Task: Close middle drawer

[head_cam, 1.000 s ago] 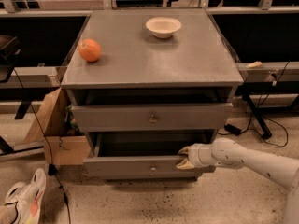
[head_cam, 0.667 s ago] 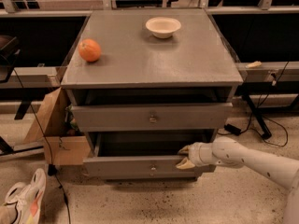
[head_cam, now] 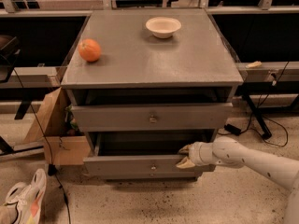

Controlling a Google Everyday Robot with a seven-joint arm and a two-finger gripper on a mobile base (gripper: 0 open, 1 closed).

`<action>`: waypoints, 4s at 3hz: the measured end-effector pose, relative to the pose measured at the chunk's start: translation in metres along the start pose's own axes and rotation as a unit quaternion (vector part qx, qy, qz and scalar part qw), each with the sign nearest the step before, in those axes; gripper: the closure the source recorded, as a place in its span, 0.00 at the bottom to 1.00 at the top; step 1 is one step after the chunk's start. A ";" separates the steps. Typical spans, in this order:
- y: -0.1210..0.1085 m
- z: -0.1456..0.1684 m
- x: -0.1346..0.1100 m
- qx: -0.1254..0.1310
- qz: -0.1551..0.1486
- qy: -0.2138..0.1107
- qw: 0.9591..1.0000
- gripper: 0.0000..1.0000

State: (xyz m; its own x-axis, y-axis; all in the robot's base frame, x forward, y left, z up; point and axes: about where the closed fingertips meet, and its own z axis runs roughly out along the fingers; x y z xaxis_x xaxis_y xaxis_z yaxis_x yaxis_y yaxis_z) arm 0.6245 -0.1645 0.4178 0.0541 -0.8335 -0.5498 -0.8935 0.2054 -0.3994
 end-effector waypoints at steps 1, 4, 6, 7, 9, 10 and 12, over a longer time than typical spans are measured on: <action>-0.005 0.001 -0.001 0.004 0.001 -0.002 1.000 1.00; -0.014 0.004 -0.004 0.011 0.003 -0.005 1.000 0.34; -0.024 0.007 -0.007 0.018 0.004 -0.007 1.000 0.00; -0.034 0.012 -0.009 0.023 0.005 -0.010 1.000 0.00; -0.033 0.012 -0.010 0.026 0.004 -0.011 1.000 0.42; -0.027 0.010 -0.010 0.026 0.004 -0.011 1.000 0.66; -0.030 0.010 -0.011 0.030 0.004 -0.012 0.999 1.00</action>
Offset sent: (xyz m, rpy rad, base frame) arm 0.0667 0.0021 0.0218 0.0311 -0.0591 -0.0409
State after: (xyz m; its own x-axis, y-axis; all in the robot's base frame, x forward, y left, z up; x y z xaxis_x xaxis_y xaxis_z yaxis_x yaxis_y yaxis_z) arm 0.6554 -0.1559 0.4286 0.0588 -0.8195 -0.5701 -0.8655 0.2427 -0.4382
